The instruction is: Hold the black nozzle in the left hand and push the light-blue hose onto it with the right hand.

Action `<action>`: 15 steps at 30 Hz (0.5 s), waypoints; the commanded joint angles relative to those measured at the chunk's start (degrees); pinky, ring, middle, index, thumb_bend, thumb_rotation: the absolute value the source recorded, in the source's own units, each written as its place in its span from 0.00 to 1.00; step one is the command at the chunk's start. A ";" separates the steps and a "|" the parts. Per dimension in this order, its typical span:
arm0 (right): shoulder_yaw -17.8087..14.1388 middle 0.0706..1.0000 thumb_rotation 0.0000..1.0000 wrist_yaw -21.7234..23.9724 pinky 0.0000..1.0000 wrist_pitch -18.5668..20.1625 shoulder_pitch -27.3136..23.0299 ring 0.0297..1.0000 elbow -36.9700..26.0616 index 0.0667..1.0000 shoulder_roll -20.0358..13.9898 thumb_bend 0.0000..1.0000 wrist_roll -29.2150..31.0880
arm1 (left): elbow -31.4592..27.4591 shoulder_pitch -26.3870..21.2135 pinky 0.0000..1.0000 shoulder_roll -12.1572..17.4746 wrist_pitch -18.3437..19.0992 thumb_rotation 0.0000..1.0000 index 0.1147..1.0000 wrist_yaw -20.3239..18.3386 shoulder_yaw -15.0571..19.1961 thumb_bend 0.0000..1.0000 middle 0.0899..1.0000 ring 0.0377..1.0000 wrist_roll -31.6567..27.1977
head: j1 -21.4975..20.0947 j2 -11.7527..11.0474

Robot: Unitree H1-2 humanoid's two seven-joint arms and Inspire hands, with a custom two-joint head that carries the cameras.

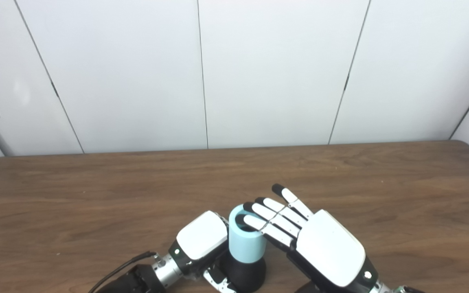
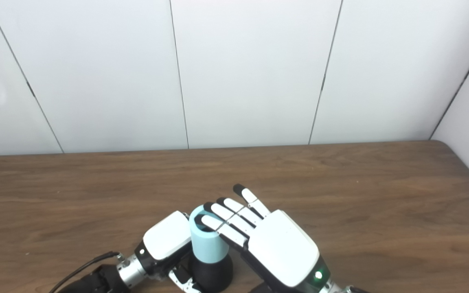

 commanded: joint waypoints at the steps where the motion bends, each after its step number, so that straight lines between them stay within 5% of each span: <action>1: 0.15 0.90 0.89 -0.71 1.00 -1.48 -0.67 0.90 -1.04 0.87 0.17 0.97 0.00 | 3.74 5.69 0.11 -1.41 0.36 0.00 0.41 -1.66 -3.61 0.52 0.42 0.13 2.31 | -0.01 0.04; 15: 0.75 0.90 0.86 -1.69 1.00 -2.72 -1.24 0.90 -0.18 0.87 0.63 0.97 0.58 | 3.47 5.74 0.10 -1.34 0.36 0.00 0.41 -1.98 -3.64 0.52 0.42 0.12 1.96 | -0.01 0.04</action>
